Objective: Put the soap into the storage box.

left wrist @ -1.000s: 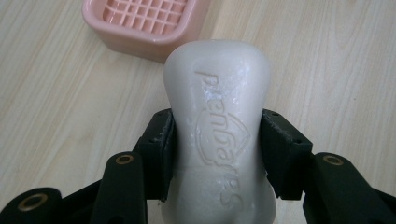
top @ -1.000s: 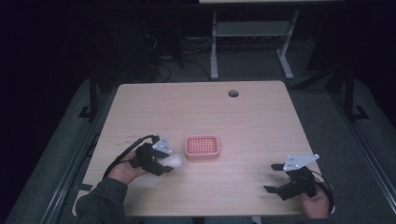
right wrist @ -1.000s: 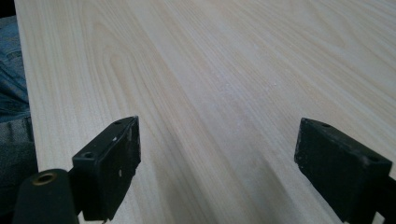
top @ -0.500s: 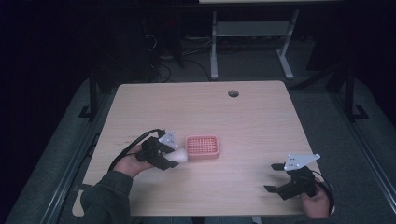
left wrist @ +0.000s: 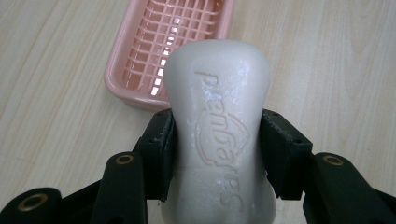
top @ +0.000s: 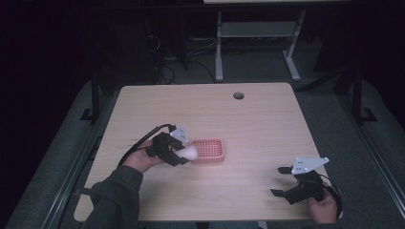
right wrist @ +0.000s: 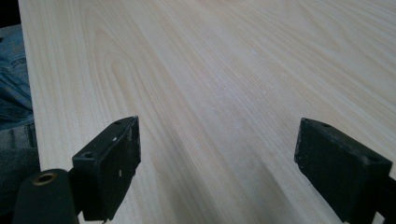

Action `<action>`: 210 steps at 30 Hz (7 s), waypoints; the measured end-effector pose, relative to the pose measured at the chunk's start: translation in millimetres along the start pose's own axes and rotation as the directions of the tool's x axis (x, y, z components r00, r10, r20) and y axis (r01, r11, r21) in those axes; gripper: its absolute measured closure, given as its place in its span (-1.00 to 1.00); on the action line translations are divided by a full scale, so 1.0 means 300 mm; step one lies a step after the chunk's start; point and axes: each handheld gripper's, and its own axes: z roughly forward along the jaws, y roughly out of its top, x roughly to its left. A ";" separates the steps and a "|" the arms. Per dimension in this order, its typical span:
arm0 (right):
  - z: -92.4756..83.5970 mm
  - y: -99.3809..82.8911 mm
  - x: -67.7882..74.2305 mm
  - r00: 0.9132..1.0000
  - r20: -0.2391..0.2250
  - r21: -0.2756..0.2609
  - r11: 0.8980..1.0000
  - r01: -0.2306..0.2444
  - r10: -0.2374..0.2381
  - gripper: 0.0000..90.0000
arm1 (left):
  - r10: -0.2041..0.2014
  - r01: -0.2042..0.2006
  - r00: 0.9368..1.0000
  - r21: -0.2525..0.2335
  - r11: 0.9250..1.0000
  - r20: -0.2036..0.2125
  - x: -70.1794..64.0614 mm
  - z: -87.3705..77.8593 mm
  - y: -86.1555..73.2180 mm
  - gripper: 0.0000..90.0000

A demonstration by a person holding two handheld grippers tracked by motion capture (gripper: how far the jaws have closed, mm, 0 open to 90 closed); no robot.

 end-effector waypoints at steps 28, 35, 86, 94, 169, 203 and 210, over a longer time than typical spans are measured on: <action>-0.008 -0.002 0.006 1.000 0.003 -0.019 1.000 0.001 -0.001 -0.69 | 0.046 -0.046 0.999 -0.003 0.999 0.009 0.062 0.062 0.132 0.10; -0.012 -0.002 0.006 1.000 0.008 -0.026 1.000 0.004 -0.004 -0.69 | 0.051 -0.052 0.999 0.001 0.999 0.015 0.071 0.086 0.156 0.09; -0.007 -0.003 0.006 1.000 0.004 -0.023 1.000 0.003 -0.003 -0.69 | 0.061 -0.064 0.997 0.086 0.994 0.040 0.113 0.262 0.192 0.09; -0.008 -0.004 0.005 1.000 0.003 -0.024 1.000 0.002 -0.002 -0.69 | 0.063 -0.066 0.997 0.080 0.995 0.038 0.109 0.267 0.200 0.09; -0.008 0.004 -0.001 1.000 0.026 -0.020 1.000 -0.010 0.011 -0.69 | -0.013 0.012 1.000 -0.046 0.999 -0.024 0.035 0.046 0.010 -0.37; -0.007 0.007 0.002 0.999 0.036 -0.006 1.000 -0.015 0.015 -0.69 | -0.033 0.031 0.999 -0.056 0.998 -0.041 -0.050 -0.004 -0.132 -0.42; -0.007 0.005 0.003 0.999 0.038 -0.007 1.000 -0.015 0.016 -0.69 | -0.028 0.026 0.998 -0.048 0.999 -0.055 -0.082 -0.014 -0.162 -0.43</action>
